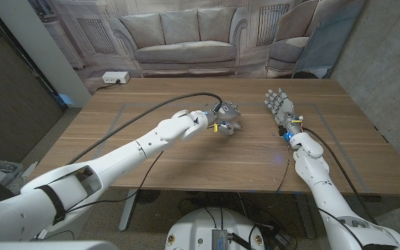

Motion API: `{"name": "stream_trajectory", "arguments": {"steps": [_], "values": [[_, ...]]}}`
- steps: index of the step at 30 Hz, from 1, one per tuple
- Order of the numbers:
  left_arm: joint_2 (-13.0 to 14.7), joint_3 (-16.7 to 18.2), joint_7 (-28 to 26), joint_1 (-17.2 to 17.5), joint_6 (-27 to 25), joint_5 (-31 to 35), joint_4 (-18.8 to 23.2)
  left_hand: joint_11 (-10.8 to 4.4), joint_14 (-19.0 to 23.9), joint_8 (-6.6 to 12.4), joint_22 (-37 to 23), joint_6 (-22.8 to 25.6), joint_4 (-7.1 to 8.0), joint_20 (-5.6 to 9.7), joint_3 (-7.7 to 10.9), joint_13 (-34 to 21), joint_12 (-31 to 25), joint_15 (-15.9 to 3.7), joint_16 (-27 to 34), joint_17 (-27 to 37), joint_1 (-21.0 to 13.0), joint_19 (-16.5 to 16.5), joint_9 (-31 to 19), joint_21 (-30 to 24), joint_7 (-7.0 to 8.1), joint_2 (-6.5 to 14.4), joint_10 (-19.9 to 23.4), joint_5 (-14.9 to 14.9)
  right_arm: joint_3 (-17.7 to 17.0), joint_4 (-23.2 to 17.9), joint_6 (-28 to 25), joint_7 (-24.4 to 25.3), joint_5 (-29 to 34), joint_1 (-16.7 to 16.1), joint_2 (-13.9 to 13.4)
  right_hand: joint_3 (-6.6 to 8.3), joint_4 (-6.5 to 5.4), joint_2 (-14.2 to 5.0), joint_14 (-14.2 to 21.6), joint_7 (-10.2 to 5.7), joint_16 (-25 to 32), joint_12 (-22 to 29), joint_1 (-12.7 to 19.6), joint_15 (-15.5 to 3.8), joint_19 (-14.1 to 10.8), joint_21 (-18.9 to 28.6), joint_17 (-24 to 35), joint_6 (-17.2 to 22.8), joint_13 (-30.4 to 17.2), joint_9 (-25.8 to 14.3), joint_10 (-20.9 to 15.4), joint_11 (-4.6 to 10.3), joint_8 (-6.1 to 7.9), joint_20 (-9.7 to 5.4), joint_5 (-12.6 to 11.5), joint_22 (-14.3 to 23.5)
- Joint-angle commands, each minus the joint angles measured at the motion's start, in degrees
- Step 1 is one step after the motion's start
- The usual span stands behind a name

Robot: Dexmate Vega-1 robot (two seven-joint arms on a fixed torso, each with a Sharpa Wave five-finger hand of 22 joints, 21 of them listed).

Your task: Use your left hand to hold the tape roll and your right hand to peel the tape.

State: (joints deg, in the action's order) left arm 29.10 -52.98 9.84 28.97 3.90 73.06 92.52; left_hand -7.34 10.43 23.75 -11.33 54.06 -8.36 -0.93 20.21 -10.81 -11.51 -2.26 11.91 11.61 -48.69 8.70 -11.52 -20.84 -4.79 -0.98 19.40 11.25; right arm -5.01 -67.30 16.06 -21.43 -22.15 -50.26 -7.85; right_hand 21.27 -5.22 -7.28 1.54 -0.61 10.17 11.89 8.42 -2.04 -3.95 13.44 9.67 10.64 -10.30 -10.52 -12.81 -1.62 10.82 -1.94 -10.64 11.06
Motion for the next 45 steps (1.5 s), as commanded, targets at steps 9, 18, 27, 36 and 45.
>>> {"name": "stream_trajectory", "arguments": {"steps": [9,18,27,36,45], "values": [[-1.0,4.0,-11.9,6.3,-7.0,-3.4,0.6,0.20,0.1,8.32,-0.3,3.5,2.26,0.67,2.47,-0.3,-0.5,-4.42,-0.2,0.2,-8.8,0.7,-7.2,-0.8,3.31,9.6,1.2,-0.1,0.7,-2.8,-1.5,1.6,1.4,-1.2,-1.2,0.13,0.86,-1.71,0.3,0.12,0.1,0.3,1.2,0.15,-0.6,-0.2,0.0,0.4,-0.2,-0.1,-0.6,0.09,0.19,-3.81,-0.1,0.2],[-1.8,5.5,-18.5,8.4,-9.0,-6.1,0.1,0.21,0.4,9.44,-0.3,3.5,2.21,0.97,2.67,-0.4,-0.5,-4.63,-0.2,0.2,-9.1,0.9,-8.3,-0.9,3.21,9.6,1.6,-0.3,1.3,-5.0,-2.6,2.4,2.4,-2.2,-2.3,0.93,3.65,-0.37,0.4,-0.23,0.0,0.3,4.1,0.38,-0.7,-0.4,-0.1,1.5,-0.2,0.0,-0.6,0.03,0.70,-3.42,0.1,-0.1],[-2.8,6.5,-20.0,8.8,-9.4,-10.7,-0.7,0.30,0.5,10.35,-0.2,3.0,2.20,1.03,2.85,-0.4,-0.6,-4.57,-0.2,0.2,-9.2,1.1,-9.4,-1.1,3.11,9.5,2.0,-0.5,2.3,-8.1,-4.0,3.7,4.2,-3.6,-3.9,1.68,6.25,0.35,0.4,-0.24,-0.1,0.2,7.0,0.31,-0.8,-0.7,-0.1,2.9,-0.2,-0.1,-0.6,0.26,1.16,-3.38,0.2,-0.3],[-3.5,7.5,-20.3,9.3,-9.9,-15.5,-0.9,0.31,0.5,10.96,-0.2,2.3,2.30,0.91,3.01,-0.4,-0.6,-4.47,-0.2,0.2,-9.2,1.2,-10.3,-1.2,2.79,9.6,2.3,-0.5,3.1,-10.7,-5.6,4.8,5.7,-4.7,-5.7,2.58,9.26,0.65,0.5,-0.62,-0.1,0.5,10.5,0.01,-1.0,-0.9,-0.1,4.9,-0.2,-0.2,-1.4,0.92,1.71,-3.64,0.3,-0.3],[-4.0,8.5,-20.5,8.9,-9.1,-21.6,-2.0,0.29,0.7,11.91,-0.3,1.7,2.46,0.94,3.21,-0.5,-0.7,-4.39,-0.2,0.2,-9.3,1.4,-11.4,-1.4,2.65,9.8,2.9,-0.6,4.7,-12.9,-5.3,7.2,8.6,-5.6,-7.6,3.22,11.46,0.51,1.4,-0.51,0.1,1.1,13.4,0.43,-1.5,-0.9,-0.1,6.5,-0.2,-0.3,-3.0,0.37,1.98,-3.13,0.4,-0.3]]}}
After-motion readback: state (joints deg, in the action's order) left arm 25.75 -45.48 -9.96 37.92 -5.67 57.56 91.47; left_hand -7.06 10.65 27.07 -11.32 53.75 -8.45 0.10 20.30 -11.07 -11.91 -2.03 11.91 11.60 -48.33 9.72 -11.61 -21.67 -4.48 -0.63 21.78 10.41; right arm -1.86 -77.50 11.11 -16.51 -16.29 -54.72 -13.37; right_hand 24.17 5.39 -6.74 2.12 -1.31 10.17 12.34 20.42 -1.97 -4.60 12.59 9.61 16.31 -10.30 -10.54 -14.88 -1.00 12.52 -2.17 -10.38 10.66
